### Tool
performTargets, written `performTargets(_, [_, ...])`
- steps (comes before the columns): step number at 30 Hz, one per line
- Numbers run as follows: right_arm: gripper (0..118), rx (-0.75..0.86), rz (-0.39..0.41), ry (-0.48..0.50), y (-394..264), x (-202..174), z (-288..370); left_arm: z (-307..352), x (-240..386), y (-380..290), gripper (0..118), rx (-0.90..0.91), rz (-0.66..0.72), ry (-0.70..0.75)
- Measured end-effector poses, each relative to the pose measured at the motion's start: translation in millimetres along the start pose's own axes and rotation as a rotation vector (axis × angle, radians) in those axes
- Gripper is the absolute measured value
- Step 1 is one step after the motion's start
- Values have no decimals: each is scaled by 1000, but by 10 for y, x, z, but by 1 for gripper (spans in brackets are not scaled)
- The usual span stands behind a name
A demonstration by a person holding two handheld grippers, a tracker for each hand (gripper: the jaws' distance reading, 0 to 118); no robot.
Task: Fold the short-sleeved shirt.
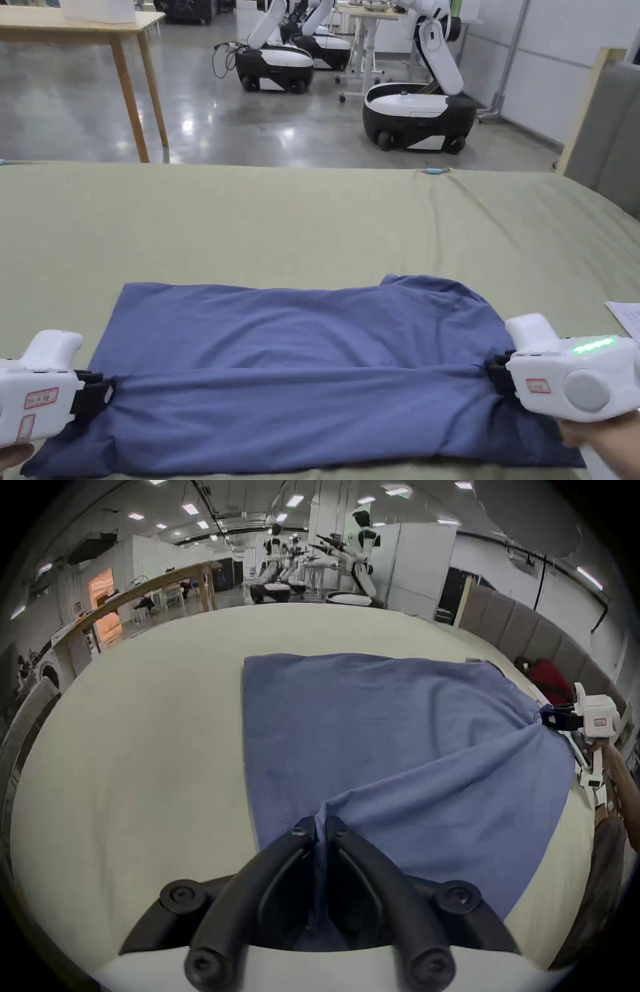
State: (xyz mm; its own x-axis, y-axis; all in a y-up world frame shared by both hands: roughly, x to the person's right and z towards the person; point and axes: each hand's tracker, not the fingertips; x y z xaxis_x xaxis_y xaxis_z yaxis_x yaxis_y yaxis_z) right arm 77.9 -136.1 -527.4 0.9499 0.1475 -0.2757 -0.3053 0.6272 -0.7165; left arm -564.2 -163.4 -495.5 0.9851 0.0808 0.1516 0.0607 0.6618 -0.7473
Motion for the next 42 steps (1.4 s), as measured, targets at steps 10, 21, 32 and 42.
performTargets(10, [118,46,-24,-37,86,195,271,155,56,44,114,27,-9,31])
performTargets(21, [5,411,-151,-75,-1011,14,2453,2201,26,-1074,0,447,60,89])
performTargets(32, [1,430,-166,-14,-1250,-389,2911,2468,131,-1261,0,440,132,84])
performTargets(42, [1,402,-91,30,-1142,-541,2853,982,-84,-463,116,108,119,25])
